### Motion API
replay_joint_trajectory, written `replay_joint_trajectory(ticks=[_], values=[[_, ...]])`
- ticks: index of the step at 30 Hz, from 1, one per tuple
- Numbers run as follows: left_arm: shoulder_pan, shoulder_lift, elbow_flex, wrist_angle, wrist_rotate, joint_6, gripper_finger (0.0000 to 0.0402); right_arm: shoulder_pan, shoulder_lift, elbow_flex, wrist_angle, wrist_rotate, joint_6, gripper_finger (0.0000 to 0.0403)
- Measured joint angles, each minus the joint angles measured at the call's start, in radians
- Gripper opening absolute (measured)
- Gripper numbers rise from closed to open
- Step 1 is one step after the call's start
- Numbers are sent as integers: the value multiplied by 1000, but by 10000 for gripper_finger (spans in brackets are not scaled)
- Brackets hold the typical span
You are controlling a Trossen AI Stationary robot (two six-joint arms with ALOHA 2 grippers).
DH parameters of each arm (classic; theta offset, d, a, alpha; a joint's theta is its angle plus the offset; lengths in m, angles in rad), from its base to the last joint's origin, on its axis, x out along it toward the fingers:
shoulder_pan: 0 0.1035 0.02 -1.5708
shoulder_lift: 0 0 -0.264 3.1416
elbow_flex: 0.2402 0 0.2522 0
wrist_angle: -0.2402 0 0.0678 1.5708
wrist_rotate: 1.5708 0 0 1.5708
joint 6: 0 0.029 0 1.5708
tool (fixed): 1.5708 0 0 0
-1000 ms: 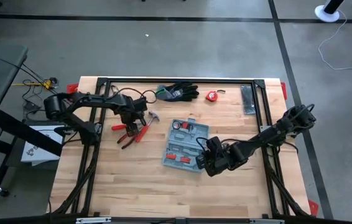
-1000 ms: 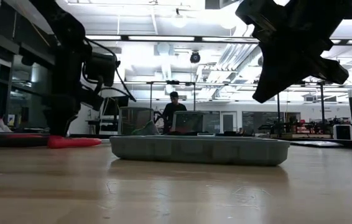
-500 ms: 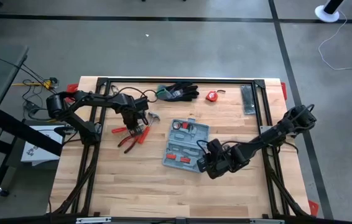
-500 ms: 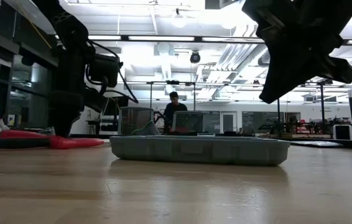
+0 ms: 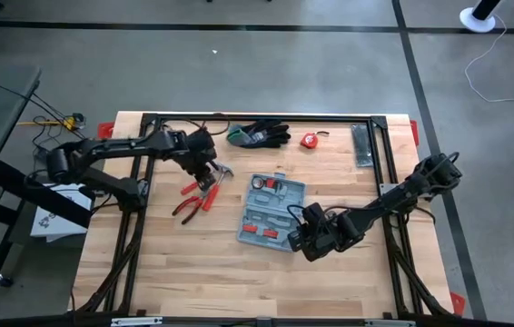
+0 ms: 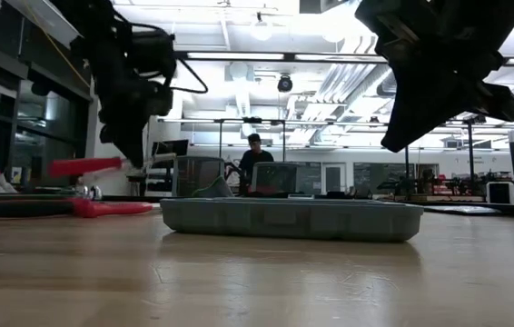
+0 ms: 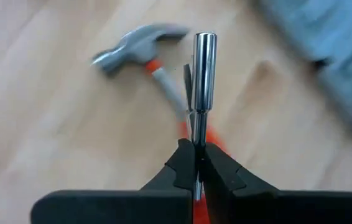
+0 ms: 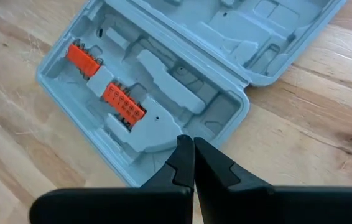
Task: Prefit tool cases
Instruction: Put the nut driver into the tool case
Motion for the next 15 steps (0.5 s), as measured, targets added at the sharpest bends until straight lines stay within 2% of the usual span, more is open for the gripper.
replay_joint_trajectory(ticks=[4,7,15], values=[[-78,-28,4,127,83,-99,1,0,-8,0,-6,3,-5,1],[-165,-6,3,210,107,-166,1,-1,-14,0,-15,22,-8,1],[-368,138,3,472,135,-279,1,-3,-15,0,-48,36,-7,1]])
